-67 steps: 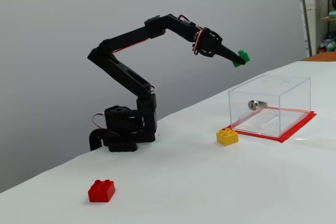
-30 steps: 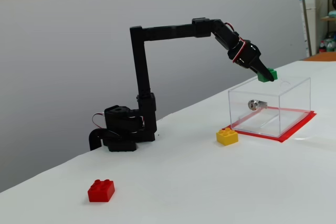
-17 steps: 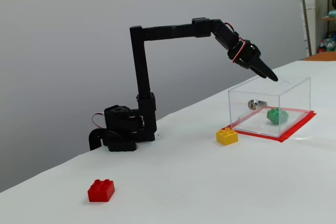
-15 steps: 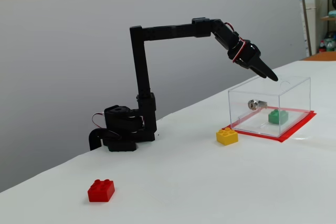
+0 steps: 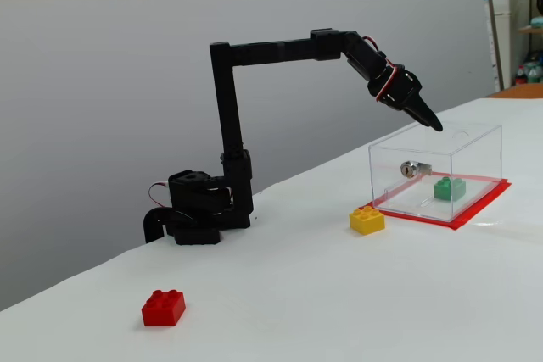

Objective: Pick the green lego brick and place it into the transparent box

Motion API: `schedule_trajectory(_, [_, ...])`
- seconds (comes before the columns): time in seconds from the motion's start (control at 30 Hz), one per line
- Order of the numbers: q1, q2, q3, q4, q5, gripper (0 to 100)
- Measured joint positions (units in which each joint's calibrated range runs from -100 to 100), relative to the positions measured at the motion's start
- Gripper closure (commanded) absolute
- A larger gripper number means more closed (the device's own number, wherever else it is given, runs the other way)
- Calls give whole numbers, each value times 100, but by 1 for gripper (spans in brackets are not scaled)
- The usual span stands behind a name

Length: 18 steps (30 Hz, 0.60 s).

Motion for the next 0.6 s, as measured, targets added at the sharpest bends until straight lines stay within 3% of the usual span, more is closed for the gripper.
schedule_trajectory(0.33, [406,-474,0,411,0,98])
schedule_trajectory(0.6, [1346,-1776,221,1217,0,98])
